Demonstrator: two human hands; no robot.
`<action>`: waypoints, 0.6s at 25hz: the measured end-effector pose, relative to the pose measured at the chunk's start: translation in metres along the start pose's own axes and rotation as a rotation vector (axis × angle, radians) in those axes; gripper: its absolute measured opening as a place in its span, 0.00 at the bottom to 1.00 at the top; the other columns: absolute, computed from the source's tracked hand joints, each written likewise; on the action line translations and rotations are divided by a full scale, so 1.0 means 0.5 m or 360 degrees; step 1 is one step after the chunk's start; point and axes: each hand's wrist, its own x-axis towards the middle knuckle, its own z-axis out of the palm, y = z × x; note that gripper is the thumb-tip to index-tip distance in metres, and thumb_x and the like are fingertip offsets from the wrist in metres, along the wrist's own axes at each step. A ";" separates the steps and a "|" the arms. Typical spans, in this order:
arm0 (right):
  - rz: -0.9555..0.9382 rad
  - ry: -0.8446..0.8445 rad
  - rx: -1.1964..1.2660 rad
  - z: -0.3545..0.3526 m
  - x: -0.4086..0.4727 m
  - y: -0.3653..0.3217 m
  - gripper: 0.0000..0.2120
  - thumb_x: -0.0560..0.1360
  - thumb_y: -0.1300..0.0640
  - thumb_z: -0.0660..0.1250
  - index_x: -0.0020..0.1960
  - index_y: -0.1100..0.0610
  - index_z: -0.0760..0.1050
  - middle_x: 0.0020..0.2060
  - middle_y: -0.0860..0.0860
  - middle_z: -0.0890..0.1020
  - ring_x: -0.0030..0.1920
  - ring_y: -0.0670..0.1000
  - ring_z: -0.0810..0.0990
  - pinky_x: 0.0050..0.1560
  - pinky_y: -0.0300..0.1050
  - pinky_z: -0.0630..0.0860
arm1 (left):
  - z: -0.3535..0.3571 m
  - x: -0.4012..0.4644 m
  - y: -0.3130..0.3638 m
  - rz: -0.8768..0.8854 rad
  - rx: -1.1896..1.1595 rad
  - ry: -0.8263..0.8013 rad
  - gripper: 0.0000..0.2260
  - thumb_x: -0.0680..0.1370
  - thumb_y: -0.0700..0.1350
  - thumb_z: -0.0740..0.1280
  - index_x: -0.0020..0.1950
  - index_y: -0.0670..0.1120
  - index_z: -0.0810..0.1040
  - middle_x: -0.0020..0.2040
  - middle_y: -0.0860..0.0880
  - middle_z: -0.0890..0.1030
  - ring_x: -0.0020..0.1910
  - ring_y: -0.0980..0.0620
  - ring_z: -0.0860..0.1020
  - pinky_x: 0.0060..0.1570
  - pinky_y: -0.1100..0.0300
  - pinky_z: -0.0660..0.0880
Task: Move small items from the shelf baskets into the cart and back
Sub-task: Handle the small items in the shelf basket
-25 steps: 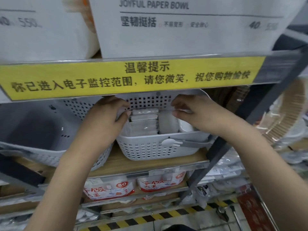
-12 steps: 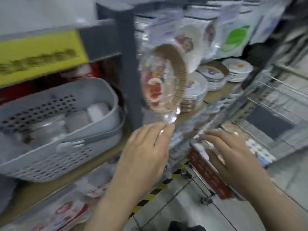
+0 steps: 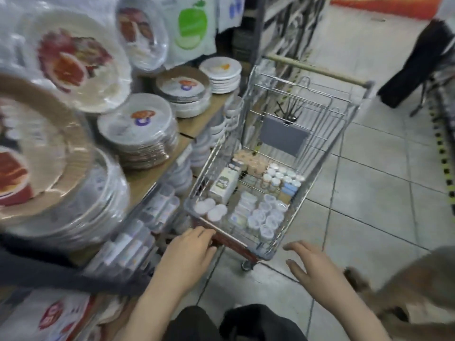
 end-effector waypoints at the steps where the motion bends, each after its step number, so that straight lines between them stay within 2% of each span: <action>1: 0.0043 -0.0029 0.0035 0.008 0.004 0.011 0.13 0.79 0.51 0.60 0.64 0.48 0.70 0.60 0.43 0.74 0.61 0.47 0.72 0.57 0.39 0.68 | 0.013 0.016 -0.002 -0.0016 -0.0042 -0.0044 0.16 0.80 0.49 0.59 0.68 0.51 0.70 0.60 0.54 0.76 0.59 0.52 0.74 0.55 0.59 0.72; 3: 0.0108 -0.0079 0.0114 0.025 0.025 0.026 0.13 0.79 0.51 0.59 0.63 0.48 0.71 0.59 0.42 0.74 0.60 0.45 0.72 0.57 0.37 0.67 | 0.034 0.048 -0.014 -0.0040 -0.0108 -0.0077 0.17 0.81 0.50 0.58 0.70 0.52 0.67 0.64 0.55 0.73 0.63 0.53 0.71 0.58 0.59 0.70; 7: 0.0190 -0.0205 0.0267 0.073 0.095 0.014 0.12 0.78 0.52 0.60 0.60 0.51 0.72 0.57 0.45 0.76 0.58 0.47 0.74 0.56 0.43 0.70 | 0.061 0.119 -0.071 -0.0088 -0.0171 -0.0213 0.17 0.81 0.50 0.58 0.69 0.52 0.68 0.64 0.55 0.73 0.63 0.55 0.71 0.59 0.60 0.70; 11: 0.0252 -0.0291 0.0422 0.122 0.190 -0.019 0.13 0.77 0.54 0.61 0.61 0.53 0.72 0.57 0.46 0.77 0.58 0.47 0.75 0.55 0.38 0.69 | 0.079 0.210 -0.133 -0.0126 -0.0197 -0.0358 0.16 0.80 0.48 0.59 0.68 0.50 0.70 0.62 0.54 0.75 0.61 0.54 0.73 0.56 0.60 0.71; 15: 0.0408 -0.0385 0.0586 0.206 0.308 -0.034 0.15 0.76 0.54 0.63 0.62 0.51 0.71 0.57 0.48 0.78 0.57 0.47 0.76 0.58 0.44 0.72 | 0.137 0.310 -0.191 -0.0212 -0.0303 -0.0399 0.14 0.80 0.47 0.60 0.65 0.50 0.73 0.60 0.53 0.77 0.58 0.54 0.75 0.55 0.57 0.73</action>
